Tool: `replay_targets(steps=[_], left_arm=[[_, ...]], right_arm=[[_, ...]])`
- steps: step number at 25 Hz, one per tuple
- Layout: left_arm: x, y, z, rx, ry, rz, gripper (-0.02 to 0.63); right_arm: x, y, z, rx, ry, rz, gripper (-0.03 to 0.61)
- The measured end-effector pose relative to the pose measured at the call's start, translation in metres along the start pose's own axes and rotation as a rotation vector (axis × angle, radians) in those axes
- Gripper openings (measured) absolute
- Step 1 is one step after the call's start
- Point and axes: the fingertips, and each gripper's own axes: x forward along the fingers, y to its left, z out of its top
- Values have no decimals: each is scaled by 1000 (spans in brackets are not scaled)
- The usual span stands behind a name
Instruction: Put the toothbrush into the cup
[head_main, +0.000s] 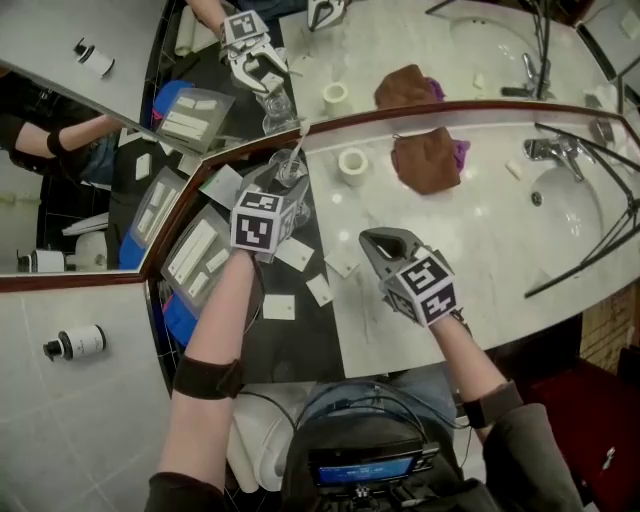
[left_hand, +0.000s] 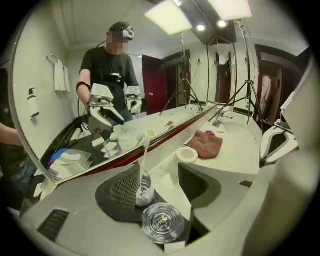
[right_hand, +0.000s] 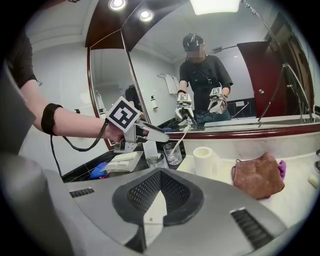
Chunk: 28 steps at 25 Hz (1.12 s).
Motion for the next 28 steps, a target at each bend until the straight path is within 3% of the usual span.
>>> replay_targets(steps=[8, 20, 23, 26, 28], left_arm=[[49, 15, 6, 58, 74, -33, 247], [84, 19, 3, 77, 151, -56, 231], [88, 23, 3, 92, 161, -28, 187], [89, 33, 5, 101, 158, 21, 47], [89, 33, 6, 102, 158, 22, 41]], right_arm=[[21, -5, -19, 52, -6, -12, 6], [30, -16, -38, 96, -8, -26, 6], [30, -20, -41, 103, -6, -31, 6], [28, -24, -41, 107, -6, -36, 6], [27, -26, -42, 110, -6, -39, 6]])
